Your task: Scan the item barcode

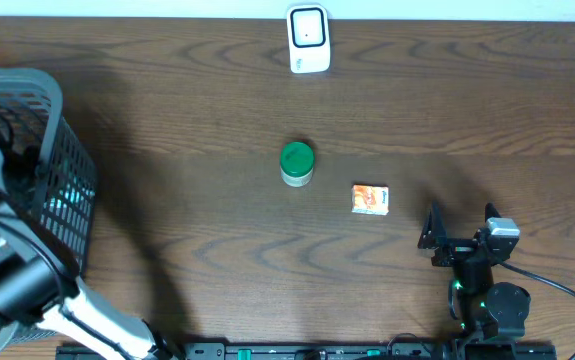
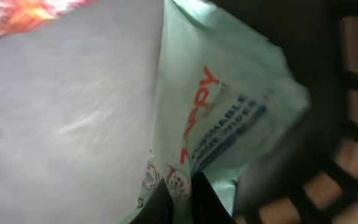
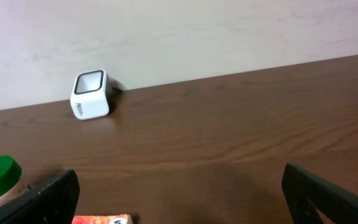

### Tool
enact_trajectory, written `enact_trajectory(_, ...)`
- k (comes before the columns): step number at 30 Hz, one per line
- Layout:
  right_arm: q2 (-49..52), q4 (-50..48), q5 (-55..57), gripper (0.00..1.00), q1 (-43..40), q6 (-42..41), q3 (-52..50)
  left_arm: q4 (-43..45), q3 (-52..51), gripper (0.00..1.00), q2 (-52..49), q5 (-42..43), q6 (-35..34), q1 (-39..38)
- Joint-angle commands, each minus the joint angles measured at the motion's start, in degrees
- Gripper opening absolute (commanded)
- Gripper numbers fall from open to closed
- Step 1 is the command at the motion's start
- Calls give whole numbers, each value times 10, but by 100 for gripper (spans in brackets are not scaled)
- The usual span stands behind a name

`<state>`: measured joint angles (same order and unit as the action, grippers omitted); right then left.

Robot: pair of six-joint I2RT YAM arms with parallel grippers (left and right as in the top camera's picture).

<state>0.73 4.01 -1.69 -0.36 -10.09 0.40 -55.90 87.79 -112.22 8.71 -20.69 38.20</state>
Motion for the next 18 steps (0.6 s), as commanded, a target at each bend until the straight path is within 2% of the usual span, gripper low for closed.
enact_trajectory(1,-1,2,1,99,6,-4,-1,-4,32,7,123,-4,7,29)
enact_trajectory(7,-1,2,1,99,6,-4,-1,-2,47,7,329,-1,-16,60)
enact_trajectory(10,-1,2,1,99,6,-4,-1,-3,47,7,409,75,-25,46)
enact_trajectory(14,-1,2,1,99,6,-4,-1,-3,43,7,471,211,-25,-18)
enact_trajectory(16,-1,2,1,99,6,-4,-1,-6,38,7,481,238,-25,-75)
enact_trajectory(18,-1,2,1,99,6,-4,-1,-9,25,7,482,229,-23,-146)
